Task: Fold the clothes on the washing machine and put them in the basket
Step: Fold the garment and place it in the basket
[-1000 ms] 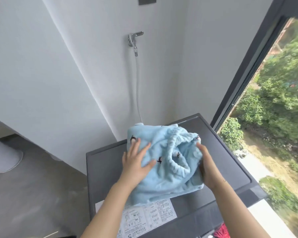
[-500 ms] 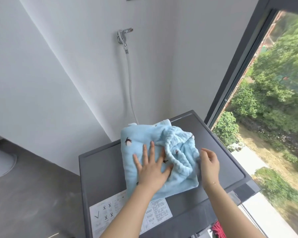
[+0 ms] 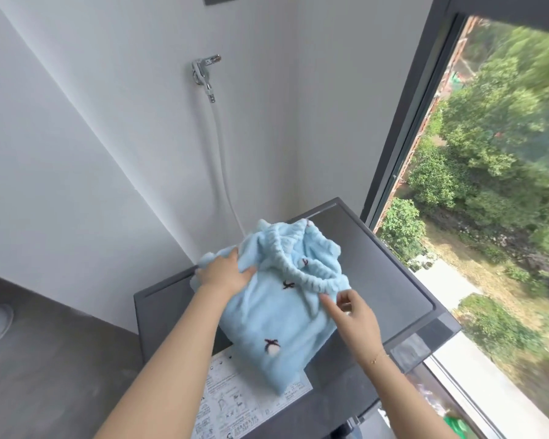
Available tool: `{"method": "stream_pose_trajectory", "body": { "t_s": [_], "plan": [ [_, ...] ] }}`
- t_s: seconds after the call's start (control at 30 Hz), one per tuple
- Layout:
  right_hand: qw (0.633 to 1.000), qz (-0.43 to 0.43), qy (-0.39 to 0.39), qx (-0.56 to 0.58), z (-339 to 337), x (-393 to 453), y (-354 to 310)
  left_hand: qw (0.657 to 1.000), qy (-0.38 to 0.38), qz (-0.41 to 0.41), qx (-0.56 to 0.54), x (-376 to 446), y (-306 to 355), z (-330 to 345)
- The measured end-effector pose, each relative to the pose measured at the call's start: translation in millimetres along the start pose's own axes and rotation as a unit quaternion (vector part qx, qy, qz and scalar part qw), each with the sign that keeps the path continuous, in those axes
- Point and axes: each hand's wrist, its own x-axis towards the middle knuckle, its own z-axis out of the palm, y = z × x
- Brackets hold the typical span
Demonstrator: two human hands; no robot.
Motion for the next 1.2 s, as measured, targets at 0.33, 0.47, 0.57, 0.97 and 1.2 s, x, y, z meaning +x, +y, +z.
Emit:
{"method": "stream_pose_trajectory", "body": {
  "t_s": [0.33,0.47,0.57,0.97,1.2],
  "plan": [
    [0.974,-0.115,-0.192,0.032,-37.1,56.3,-28.9,0.99,0.05,0.067,-0.112,-95.6,-29.6,-17.1],
    [0.95,-0.16,-0.258,-0.078,-26.7,68.7,-46.9,0.947,0.054,0.314,-0.053,-65.2,-2.0,-29.8],
    [0.955,-0.151,-0.247,-0.06,-21.7,75.3,-63.1,0.952,-0.022,0.306,0.001,-40.4,10.1,-28.7],
    [0.934,-0.075,-0.344,0.059,4.4,102.6,-69.3,0.897,-0.126,0.212,-0.366,-22.0,-18.3,-42.8],
    [0.928,-0.075,-0.353,0.095,7.4,103.5,-68.4,0.898,-0.086,0.151,-0.405,-25.4,-42.3,-16.2]
  ]
}}
